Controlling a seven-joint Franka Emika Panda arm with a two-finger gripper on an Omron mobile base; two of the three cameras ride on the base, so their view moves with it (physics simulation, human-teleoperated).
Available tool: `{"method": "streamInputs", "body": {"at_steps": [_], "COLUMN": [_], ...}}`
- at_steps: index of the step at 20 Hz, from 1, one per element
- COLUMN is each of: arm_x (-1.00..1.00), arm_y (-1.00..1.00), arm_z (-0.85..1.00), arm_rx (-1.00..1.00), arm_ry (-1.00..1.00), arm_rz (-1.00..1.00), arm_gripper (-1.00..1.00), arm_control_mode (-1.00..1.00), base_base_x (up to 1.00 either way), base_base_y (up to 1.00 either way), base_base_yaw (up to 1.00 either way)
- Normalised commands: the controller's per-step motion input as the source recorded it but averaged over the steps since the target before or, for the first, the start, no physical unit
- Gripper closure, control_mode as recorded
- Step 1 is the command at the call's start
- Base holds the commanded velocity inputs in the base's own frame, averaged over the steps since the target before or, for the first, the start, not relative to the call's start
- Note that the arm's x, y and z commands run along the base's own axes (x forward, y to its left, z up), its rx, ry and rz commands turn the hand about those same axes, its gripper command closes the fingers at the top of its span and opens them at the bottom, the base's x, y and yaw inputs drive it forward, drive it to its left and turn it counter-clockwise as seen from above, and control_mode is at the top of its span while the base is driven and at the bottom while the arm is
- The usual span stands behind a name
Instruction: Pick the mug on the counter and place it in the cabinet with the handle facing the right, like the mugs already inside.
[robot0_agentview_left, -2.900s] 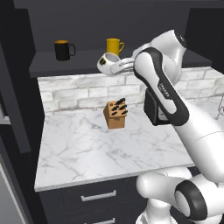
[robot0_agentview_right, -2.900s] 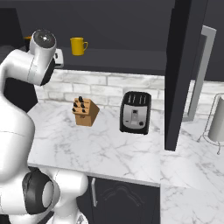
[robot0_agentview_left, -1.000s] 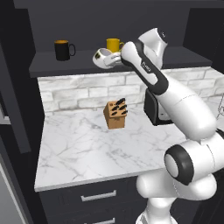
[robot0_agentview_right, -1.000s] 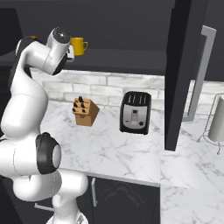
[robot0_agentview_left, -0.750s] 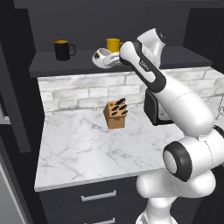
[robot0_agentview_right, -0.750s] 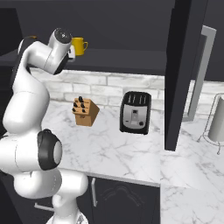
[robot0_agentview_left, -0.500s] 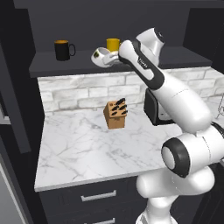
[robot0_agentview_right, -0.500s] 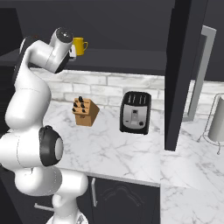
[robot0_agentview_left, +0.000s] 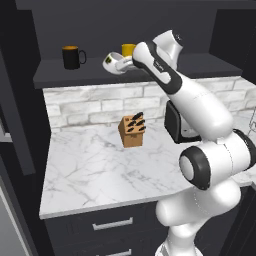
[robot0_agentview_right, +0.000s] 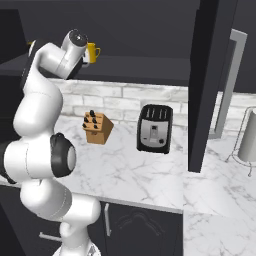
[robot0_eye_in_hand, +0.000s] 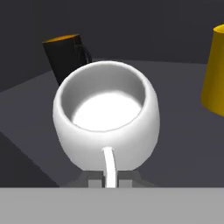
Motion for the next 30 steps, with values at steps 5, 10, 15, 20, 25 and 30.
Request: {"method": "streamInputs", "body": {"at_steps": [5, 10, 15, 20, 25, 30], "arm_x": [0.27, 0.21, 0.2, 0.19, 0.11, 0.16], "arm_y": [0.0, 0.0, 0.0, 0.01, 0.05, 0.06], "arm_z": [-0.06, 0.0, 0.0, 0.0, 0.0, 0.0], "arm_rx": [0.0, 0.0, -0.01, -0.03, -0.05, -0.07], "arm_ry": [0.0, 0.0, 0.0, 0.0, 0.0, 0.0], "arm_rz": [0.02, 0.05, 0.1, 0.1, 0.07, 0.07], "arm_gripper": [1.0, 1.0, 1.0, 1.0, 1.0, 1.0], "arm_control_mode": [-1.0, -1.0, -1.0, -1.0, -1.0, -1.0], "base_base_x": [0.0, 0.0, 0.0, 0.0, 0.0, 0.0], "base_base_y": [0.0, 0.0, 0.0, 0.0, 0.0, 0.0], "base_base_yaw": [0.0, 0.0, 0.0, 0.0, 0.0, 0.0]}}
